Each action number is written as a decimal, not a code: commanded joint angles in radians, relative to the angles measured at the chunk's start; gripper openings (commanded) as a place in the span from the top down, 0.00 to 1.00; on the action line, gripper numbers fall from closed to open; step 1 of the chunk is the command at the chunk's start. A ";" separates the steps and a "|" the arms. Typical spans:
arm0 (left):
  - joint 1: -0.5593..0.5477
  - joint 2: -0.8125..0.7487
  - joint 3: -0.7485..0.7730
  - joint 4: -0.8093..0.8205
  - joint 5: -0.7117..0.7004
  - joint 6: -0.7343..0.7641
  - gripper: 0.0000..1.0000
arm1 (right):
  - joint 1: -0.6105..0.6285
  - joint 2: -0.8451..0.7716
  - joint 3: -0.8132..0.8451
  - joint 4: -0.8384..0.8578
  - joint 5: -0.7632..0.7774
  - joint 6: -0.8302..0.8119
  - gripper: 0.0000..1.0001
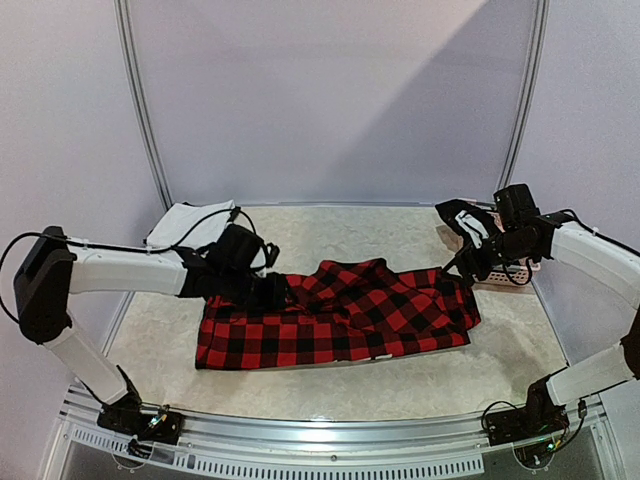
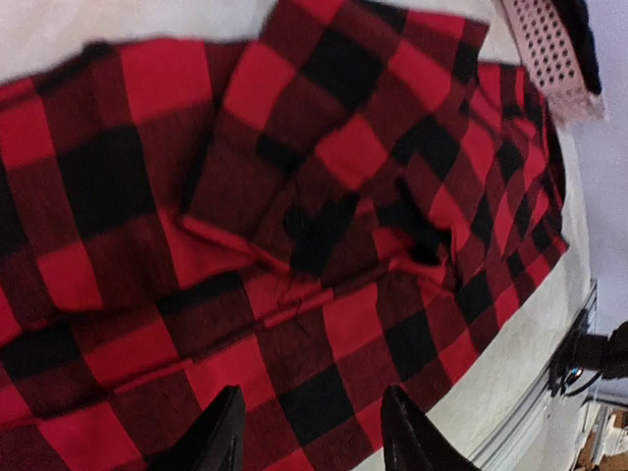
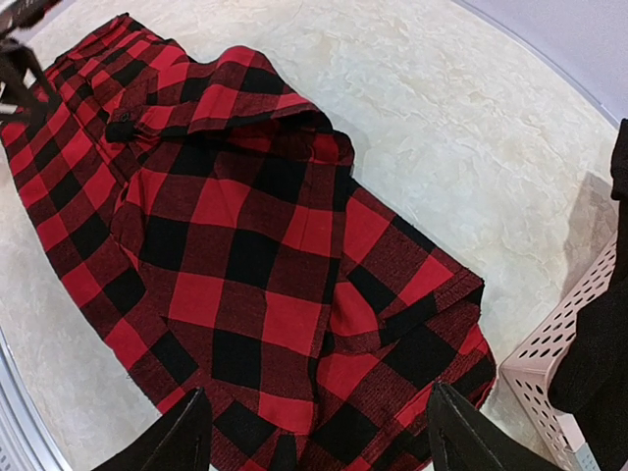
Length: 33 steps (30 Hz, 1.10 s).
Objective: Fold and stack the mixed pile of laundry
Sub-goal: Adjust the rectangle-folded shirt at the center of the board.
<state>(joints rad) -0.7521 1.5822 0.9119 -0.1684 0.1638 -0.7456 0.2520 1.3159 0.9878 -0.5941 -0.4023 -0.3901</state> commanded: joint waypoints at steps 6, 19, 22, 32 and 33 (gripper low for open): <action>-0.089 0.105 0.012 0.132 -0.088 -0.176 0.52 | 0.003 0.023 0.015 -0.023 -0.022 -0.007 0.25; -0.090 0.282 -0.022 0.479 -0.120 -0.421 0.64 | 0.003 0.019 0.011 -0.023 -0.026 -0.012 0.25; -0.090 0.307 -0.027 0.503 -0.117 -0.442 0.69 | 0.003 0.016 0.009 -0.024 -0.028 -0.012 0.25; -0.086 0.301 -0.014 0.452 -0.153 -0.423 0.94 | 0.004 0.013 0.009 -0.022 -0.031 -0.007 0.25; -0.083 0.303 -0.013 0.453 -0.157 -0.421 0.98 | 0.004 0.013 0.009 -0.022 -0.030 -0.007 0.25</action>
<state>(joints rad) -0.8398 1.8790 0.8864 0.2924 0.0429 -1.1809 0.2543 1.3308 0.9882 -0.6056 -0.4225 -0.3973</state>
